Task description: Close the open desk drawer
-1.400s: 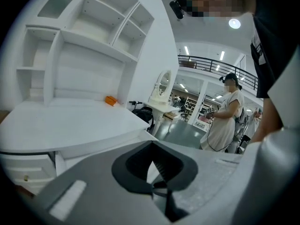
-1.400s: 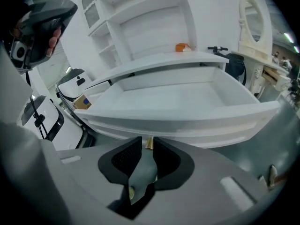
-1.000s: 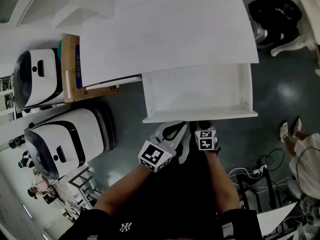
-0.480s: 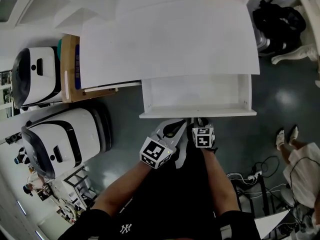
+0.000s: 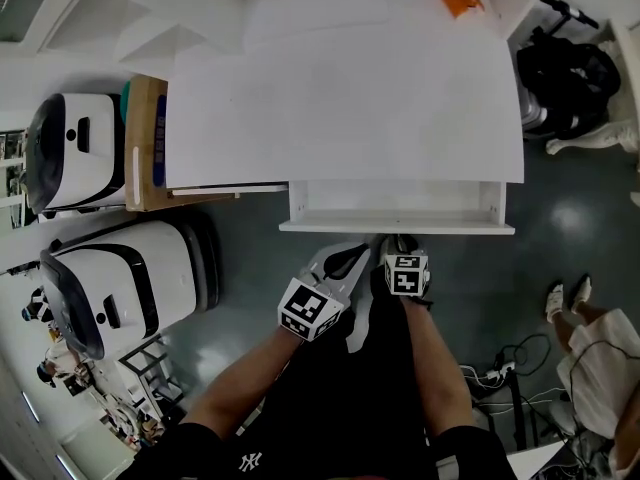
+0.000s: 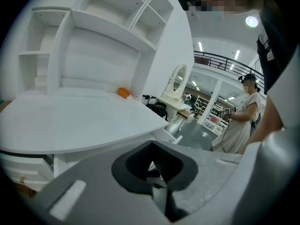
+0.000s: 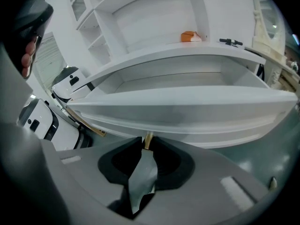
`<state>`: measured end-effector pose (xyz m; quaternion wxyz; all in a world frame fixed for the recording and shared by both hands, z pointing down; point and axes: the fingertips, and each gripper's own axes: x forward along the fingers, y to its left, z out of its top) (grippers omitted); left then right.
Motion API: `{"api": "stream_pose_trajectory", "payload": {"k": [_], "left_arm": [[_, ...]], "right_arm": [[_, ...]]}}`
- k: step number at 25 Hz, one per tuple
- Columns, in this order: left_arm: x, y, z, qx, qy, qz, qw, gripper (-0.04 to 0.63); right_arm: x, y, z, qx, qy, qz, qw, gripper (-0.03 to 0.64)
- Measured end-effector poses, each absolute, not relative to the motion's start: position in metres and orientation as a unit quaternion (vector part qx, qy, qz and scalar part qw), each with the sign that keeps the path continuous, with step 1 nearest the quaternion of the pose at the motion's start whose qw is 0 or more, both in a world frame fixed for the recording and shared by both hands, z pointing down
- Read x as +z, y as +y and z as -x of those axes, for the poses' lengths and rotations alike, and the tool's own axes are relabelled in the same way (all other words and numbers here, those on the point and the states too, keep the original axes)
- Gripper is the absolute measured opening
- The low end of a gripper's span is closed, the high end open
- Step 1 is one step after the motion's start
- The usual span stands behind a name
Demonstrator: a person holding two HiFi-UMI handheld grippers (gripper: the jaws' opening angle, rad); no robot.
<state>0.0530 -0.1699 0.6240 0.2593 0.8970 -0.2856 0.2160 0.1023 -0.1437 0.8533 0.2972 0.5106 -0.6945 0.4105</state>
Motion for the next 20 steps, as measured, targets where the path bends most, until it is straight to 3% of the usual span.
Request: {"api": "stream_pose_trajectory", "payload": {"k": [20], "left_arm": [[0.623, -0.227, -0.046, 0.199, -0.316, -0.889, 0.267, 0.000]], "right_arm": [[0.850, -0.240, -0.113, 0.387, -0.702, -0.521, 0.293, 0.103]]}}
